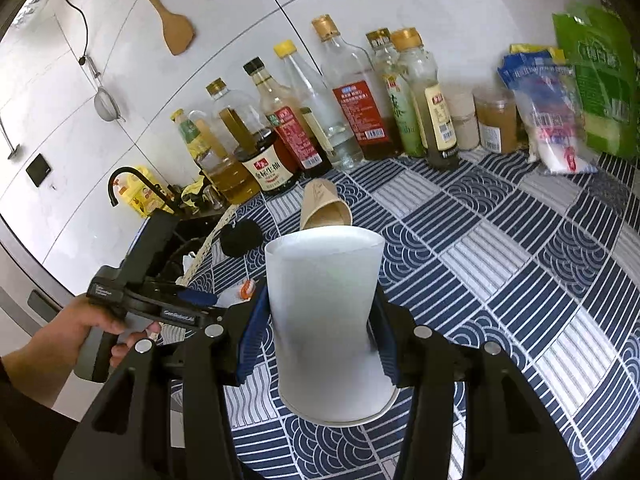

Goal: Collect trash
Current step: 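Grasp the second white mesh bag with the left tool while the right holds the cup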

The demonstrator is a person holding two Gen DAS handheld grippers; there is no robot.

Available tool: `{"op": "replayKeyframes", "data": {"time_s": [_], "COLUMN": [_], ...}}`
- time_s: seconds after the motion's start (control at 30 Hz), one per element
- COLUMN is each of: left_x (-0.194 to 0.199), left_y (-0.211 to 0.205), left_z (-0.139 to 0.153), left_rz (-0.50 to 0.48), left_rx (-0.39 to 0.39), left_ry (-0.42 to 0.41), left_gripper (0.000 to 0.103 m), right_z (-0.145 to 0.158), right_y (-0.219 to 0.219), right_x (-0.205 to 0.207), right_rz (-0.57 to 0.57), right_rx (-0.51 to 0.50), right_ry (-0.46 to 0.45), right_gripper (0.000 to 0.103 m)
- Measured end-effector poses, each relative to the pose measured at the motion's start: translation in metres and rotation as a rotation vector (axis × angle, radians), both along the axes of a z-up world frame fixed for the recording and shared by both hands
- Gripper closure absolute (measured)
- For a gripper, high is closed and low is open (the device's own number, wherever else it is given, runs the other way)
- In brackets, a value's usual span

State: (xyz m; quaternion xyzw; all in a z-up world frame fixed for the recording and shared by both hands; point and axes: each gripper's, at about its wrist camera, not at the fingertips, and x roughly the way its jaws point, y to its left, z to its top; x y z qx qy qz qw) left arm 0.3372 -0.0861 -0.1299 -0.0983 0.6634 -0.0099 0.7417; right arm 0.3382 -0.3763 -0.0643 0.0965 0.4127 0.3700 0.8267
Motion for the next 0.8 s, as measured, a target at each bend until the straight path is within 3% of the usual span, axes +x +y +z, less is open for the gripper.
{"op": "replayKeyframes", "data": {"time_s": [0.2,0.27,0.47,0.8], "left_x": [0.001,0.0,-0.002,-0.023], "left_y": [0.004,0.006,0.003,0.02], "left_z": [-0.007,-0.011,-0.006,0.023], "left_rz": [0.013,0.017,0.025,0.087], "left_rx": [-0.014,-0.052,-0.099,-0.14], "left_ry": [-0.006,-0.001,-0.024,-0.092], "left_gripper": [0.026,0.044,0.064,0.067], "right_z": [-0.003,-0.004,-0.008,-0.006], "right_y": [0.003,0.004,0.006,0.037], "right_x": [-0.005,-0.008,-0.012,-0.006], "right_rz": [0.014,0.016,0.029,0.118], "right_rx": [-0.001,-0.01,-0.001,-0.012], "right_ry": [0.014,0.012,0.031,0.037], "right_gripper": [0.054,0.054,0.054,0.054]}}
